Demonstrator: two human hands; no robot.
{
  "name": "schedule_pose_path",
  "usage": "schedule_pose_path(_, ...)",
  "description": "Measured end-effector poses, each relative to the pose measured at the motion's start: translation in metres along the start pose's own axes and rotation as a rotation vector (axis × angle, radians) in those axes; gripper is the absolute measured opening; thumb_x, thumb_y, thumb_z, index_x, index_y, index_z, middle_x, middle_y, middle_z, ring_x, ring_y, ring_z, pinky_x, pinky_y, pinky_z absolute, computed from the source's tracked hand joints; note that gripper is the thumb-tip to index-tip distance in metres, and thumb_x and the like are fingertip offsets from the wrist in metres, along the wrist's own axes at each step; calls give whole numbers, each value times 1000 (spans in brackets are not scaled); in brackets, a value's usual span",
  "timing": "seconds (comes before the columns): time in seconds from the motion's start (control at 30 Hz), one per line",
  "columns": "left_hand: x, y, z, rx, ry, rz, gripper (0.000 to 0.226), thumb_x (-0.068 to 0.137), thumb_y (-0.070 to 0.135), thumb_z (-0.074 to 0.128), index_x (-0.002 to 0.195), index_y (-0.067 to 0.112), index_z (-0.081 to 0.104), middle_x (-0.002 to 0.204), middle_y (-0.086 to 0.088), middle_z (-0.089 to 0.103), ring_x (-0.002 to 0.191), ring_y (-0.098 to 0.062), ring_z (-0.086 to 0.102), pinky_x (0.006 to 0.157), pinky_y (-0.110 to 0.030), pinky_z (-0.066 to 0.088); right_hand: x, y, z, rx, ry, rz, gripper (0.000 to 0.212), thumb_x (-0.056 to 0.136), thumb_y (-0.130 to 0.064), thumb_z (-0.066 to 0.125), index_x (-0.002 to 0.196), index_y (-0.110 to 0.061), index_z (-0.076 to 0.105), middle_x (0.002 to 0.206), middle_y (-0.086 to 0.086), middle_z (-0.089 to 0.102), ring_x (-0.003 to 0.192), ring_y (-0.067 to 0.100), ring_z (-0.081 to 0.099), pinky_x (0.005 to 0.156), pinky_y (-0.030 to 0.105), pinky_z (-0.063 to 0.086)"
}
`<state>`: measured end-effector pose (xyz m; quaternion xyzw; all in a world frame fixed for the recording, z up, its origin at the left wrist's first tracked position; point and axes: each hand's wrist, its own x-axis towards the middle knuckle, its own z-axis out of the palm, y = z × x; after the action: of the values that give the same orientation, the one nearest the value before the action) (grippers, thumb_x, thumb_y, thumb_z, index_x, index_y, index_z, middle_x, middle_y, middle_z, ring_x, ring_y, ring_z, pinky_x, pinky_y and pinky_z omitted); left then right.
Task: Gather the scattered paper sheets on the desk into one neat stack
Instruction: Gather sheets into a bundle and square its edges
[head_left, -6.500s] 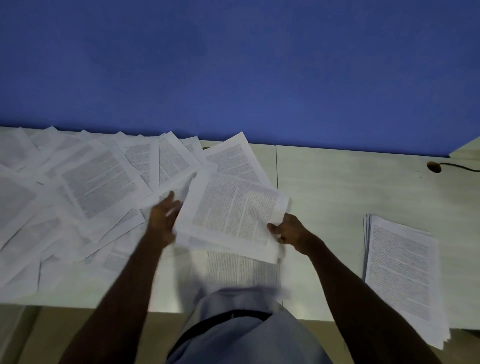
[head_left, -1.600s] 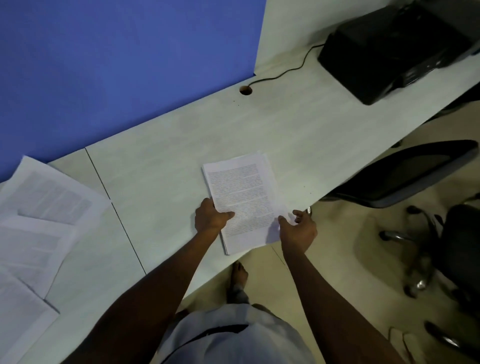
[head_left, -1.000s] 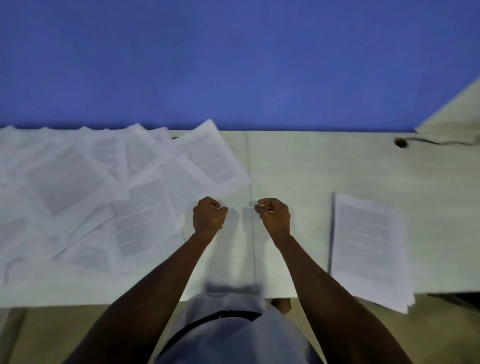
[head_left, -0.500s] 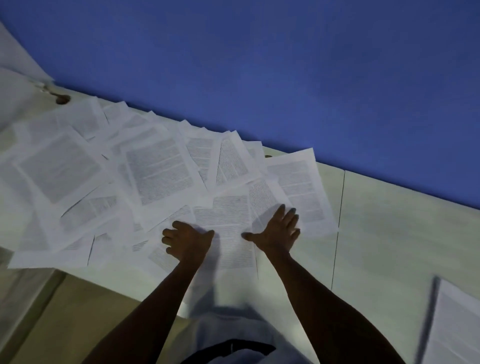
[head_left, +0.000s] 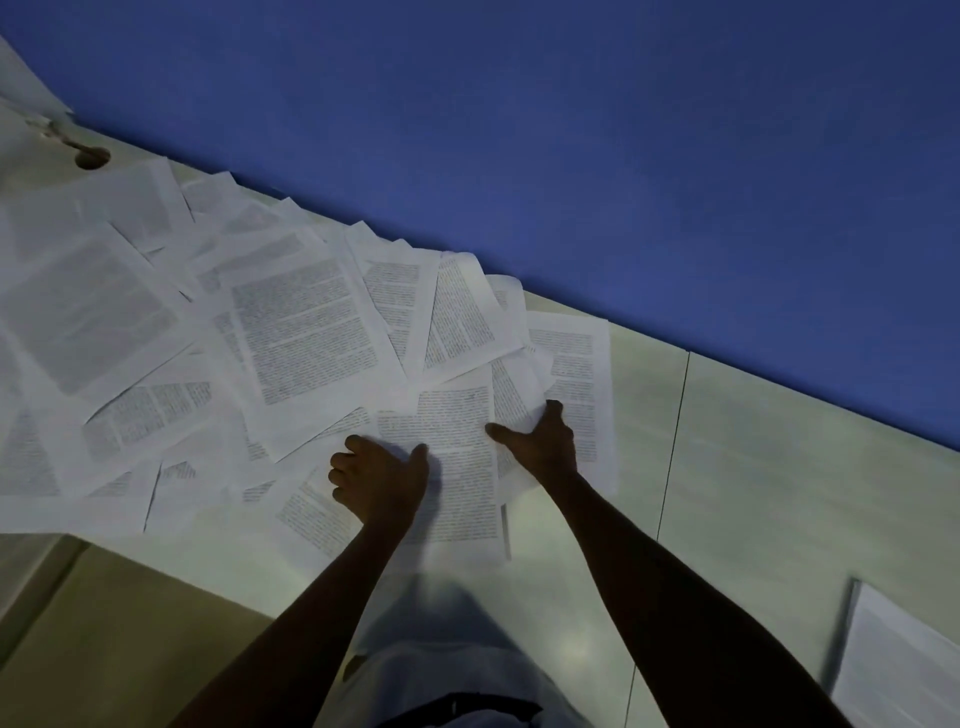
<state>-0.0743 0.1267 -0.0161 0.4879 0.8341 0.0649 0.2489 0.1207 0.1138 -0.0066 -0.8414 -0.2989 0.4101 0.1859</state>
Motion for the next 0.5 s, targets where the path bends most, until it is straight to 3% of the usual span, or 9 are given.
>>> schedule_pose_path(0.1, -6, 5, 4, -91, -84, 37, 76, 77, 49, 77, 122, -3, 45, 120, -26, 54, 113, -44, 53, 93, -50, 46, 5, -2, 0, 97, -12, 65, 106, 72, -51, 89, 152, -11, 32, 153, 11, 45, 140, 33, 45, 112, 45, 42)
schedule_pose_path(0.23, -9, 2, 10, -265, -198, 158, 62, 79, 32, 82, 119, -4, 51, 113, -21, 59, 110, -38, 56, 90, -36, 43, 9, -7, 5, 59, -16, 137, 118, 56, -69, 87, 149, -15, 38, 149, 10, 46, 139, 32, 44, 116, 48, 39)
schedule_pose_path(0.33, -5, -1, 11, -321, -290, 218, 55, 78, 28, 84, 115, -3, 58, 98, -5, 63, 105, -32, 64, 84, -27, 42, 8, -11, 15, 438, -57, 158, 116, 45, -51, 96, 142, -15, 44, 138, 6, 58, 121, 27, 59, 103, 49, 54)
schedule_pose_path(0.4, -7, -1, 10, -330, -315, 260, 61, 77, 39, 83, 120, 3, 57, 98, -1, 64, 105, -30, 65, 89, -33, 50, 6, -11, 23, 513, -52, 132, 96, 61, -35, 96, 142, -12, 50, 135, 7, 62, 119, 28, 63, 101, 49, 56)
schedule_pose_path(0.5, -18, 8, 5, -237, -300, 403, 89, 66, 76, 69, 131, 17, 51, 127, -4, 61, 117, -24, 58, 99, -41, 50, -4, -9, 23, 533, -19, 73, 60, 80, -26, 85, 134, -13, 61, 127, 7, 69, 116, 30, 66, 98, 51, 58)
